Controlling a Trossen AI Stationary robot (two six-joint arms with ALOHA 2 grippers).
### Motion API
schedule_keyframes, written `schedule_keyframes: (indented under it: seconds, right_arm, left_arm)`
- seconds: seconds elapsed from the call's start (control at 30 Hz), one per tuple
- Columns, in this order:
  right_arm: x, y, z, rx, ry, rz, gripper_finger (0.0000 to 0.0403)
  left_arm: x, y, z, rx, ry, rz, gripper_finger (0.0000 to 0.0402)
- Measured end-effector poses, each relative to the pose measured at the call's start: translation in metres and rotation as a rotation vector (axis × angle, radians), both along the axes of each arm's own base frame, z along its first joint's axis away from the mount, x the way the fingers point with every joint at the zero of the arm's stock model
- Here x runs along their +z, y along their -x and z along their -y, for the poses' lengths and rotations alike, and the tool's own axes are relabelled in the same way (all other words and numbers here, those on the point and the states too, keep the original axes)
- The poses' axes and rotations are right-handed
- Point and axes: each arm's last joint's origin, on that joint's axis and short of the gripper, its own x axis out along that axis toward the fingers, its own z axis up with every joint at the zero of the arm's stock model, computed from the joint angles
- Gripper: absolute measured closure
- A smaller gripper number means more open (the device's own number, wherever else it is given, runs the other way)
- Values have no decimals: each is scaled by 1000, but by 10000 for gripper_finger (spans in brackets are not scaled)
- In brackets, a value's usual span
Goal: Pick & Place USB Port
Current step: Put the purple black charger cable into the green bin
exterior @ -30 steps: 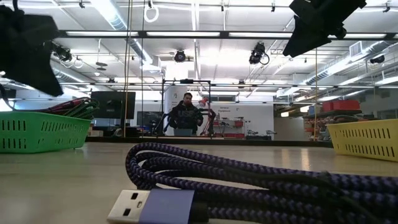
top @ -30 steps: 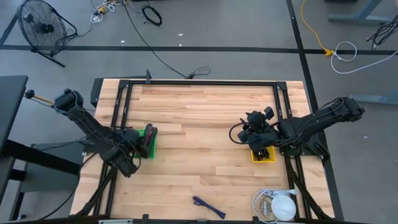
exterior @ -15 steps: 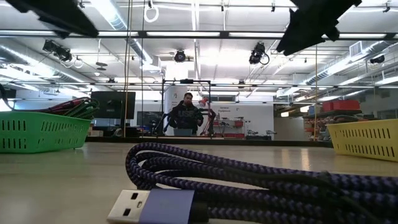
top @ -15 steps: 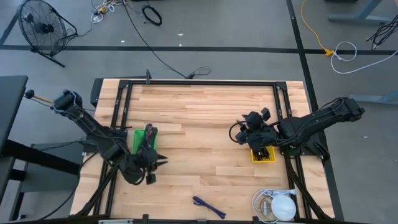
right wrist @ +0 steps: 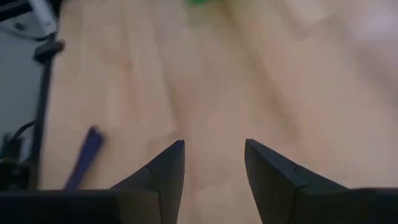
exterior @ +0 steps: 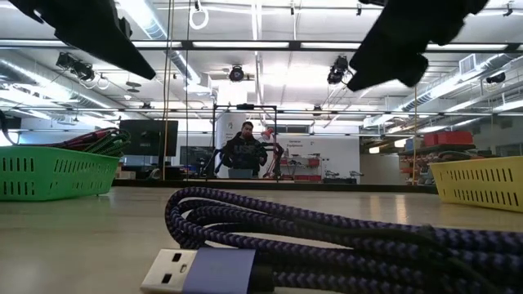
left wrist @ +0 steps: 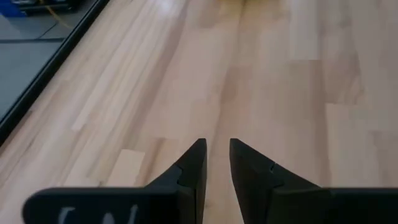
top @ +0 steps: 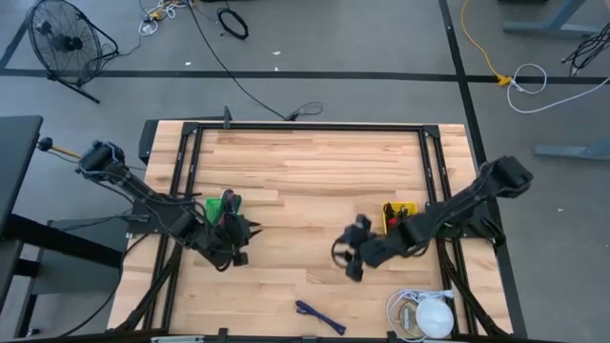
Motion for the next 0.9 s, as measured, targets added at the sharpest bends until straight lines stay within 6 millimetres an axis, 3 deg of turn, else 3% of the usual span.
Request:
schedule_keyframes:
  seconds: [0.17, 0.33, 0.57, 0.9]
  right_arm:
    - [-24, -11, -30, 73, -130, 8, 234]
    - [-29, -21, -61, 138, -167, 51, 234]
    - [-43, -37, -101, 193, -187, -25, 234]
    - [-61, -48, -132, 148, -194, -190, 234]
  left_arm:
    - [0, -2, -5, 19, -13, -9, 328]
    - [0, -4, -9, 28, -21, -12, 328]
    - [0, -5, -9, 31, -17, -7, 328]
    - [0, -6, -8, 28, -7, 3, 328]
